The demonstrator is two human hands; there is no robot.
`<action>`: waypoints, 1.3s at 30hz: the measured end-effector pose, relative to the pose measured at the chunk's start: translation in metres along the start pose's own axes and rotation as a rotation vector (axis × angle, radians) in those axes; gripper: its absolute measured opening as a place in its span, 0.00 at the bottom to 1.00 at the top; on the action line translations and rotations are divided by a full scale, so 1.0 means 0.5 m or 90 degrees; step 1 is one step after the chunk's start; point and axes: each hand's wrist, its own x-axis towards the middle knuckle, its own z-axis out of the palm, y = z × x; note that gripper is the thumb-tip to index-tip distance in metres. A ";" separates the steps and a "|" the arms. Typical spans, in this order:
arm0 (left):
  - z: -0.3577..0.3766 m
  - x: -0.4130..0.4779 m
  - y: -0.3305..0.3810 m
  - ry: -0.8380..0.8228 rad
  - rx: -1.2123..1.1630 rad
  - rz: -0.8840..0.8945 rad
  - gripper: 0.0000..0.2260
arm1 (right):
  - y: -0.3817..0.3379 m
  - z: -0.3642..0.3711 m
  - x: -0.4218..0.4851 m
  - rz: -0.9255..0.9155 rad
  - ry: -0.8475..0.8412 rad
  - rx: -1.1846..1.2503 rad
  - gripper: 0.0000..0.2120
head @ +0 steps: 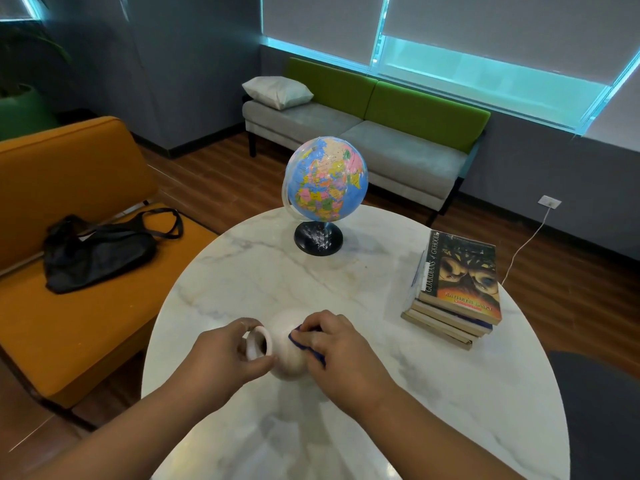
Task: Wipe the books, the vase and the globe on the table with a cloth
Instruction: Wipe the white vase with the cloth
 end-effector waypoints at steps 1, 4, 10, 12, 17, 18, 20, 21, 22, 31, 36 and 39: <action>0.001 0.000 0.002 0.002 -0.001 -0.001 0.23 | 0.008 -0.004 0.002 0.006 0.015 0.001 0.17; 0.005 0.004 0.008 0.010 0.016 0.009 0.24 | 0.016 -0.013 0.022 0.028 0.044 -0.034 0.17; 0.005 0.014 0.010 -0.002 0.001 0.006 0.25 | 0.010 0.004 0.017 -0.132 -0.038 -0.175 0.13; 0.003 0.016 0.006 -0.004 0.003 0.004 0.27 | 0.027 -0.011 0.012 -0.124 -0.019 -0.143 0.12; 0.007 0.021 0.014 -0.003 0.021 0.026 0.23 | -0.004 -0.030 0.043 -0.094 -0.007 -0.089 0.14; 0.007 0.021 0.014 -0.007 0.019 0.027 0.22 | -0.018 -0.028 0.044 -0.113 -0.029 -0.083 0.15; 0.006 0.022 0.011 -0.012 0.016 0.027 0.23 | -0.019 -0.025 0.037 -0.161 -0.072 -0.102 0.17; 0.004 0.022 0.009 -0.011 0.018 0.025 0.24 | -0.009 -0.029 0.033 -0.182 -0.075 -0.116 0.18; 0.005 0.020 0.008 -0.009 0.019 0.020 0.25 | 0.001 -0.037 0.033 -0.183 -0.071 -0.128 0.17; 0.004 0.021 0.006 -0.002 0.042 0.037 0.25 | -0.004 -0.041 0.037 -0.231 -0.102 -0.140 0.18; 0.005 0.022 0.003 0.000 0.028 0.024 0.26 | 0.029 -0.070 0.074 -0.099 -0.044 -0.194 0.15; 0.005 0.023 0.005 -0.005 0.027 0.026 0.24 | -0.020 -0.054 0.073 -0.159 -0.054 -0.158 0.15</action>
